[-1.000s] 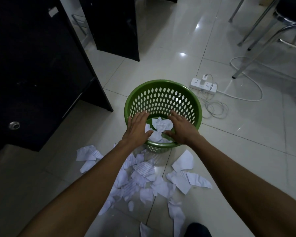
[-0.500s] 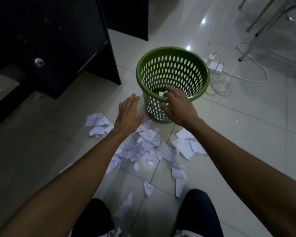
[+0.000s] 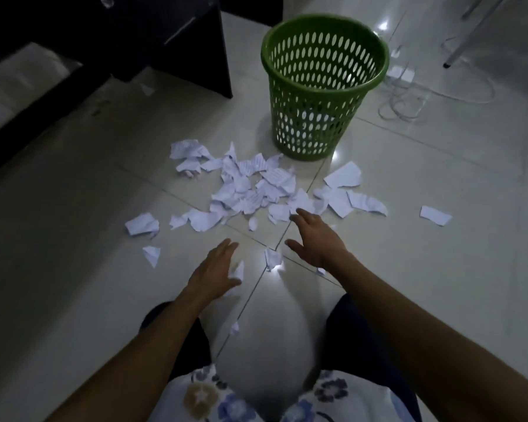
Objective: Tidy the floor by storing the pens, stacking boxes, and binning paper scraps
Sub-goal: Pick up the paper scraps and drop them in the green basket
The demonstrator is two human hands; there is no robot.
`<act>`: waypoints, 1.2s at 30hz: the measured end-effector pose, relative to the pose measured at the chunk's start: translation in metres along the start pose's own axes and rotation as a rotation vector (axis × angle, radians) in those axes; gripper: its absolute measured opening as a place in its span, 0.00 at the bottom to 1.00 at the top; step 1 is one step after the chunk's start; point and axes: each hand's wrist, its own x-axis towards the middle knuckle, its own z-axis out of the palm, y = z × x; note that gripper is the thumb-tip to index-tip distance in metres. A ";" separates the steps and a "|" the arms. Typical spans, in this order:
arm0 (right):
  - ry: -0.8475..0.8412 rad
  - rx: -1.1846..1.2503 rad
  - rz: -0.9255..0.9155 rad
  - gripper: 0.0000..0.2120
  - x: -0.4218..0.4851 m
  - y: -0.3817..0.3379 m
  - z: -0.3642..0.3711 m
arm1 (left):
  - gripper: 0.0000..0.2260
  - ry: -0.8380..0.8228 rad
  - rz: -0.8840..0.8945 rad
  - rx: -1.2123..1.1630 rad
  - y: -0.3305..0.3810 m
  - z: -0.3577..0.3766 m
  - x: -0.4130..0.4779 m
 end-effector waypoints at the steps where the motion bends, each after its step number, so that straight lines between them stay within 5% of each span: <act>1: -0.027 0.000 0.014 0.30 -0.007 0.002 0.011 | 0.43 -0.035 -0.022 0.003 -0.007 0.012 -0.007; 12: -0.142 -0.010 0.095 0.30 -0.023 0.035 0.067 | 0.58 -0.158 -0.147 0.092 -0.043 0.089 -0.042; 19: -0.183 -0.015 0.135 0.30 -0.003 0.060 0.076 | 0.55 -0.077 -0.185 0.091 -0.051 0.105 -0.023; 23: -0.200 -0.005 0.184 0.32 0.006 0.076 0.081 | 0.44 -0.061 -0.195 0.008 -0.052 0.105 -0.011; 28: -0.186 0.022 0.249 0.31 0.013 0.095 0.083 | 0.15 -0.074 -0.101 -0.229 -0.047 0.101 0.006; 36: -0.204 0.012 0.285 0.31 0.022 0.119 0.082 | 0.08 0.014 0.068 -0.172 -0.058 0.103 0.016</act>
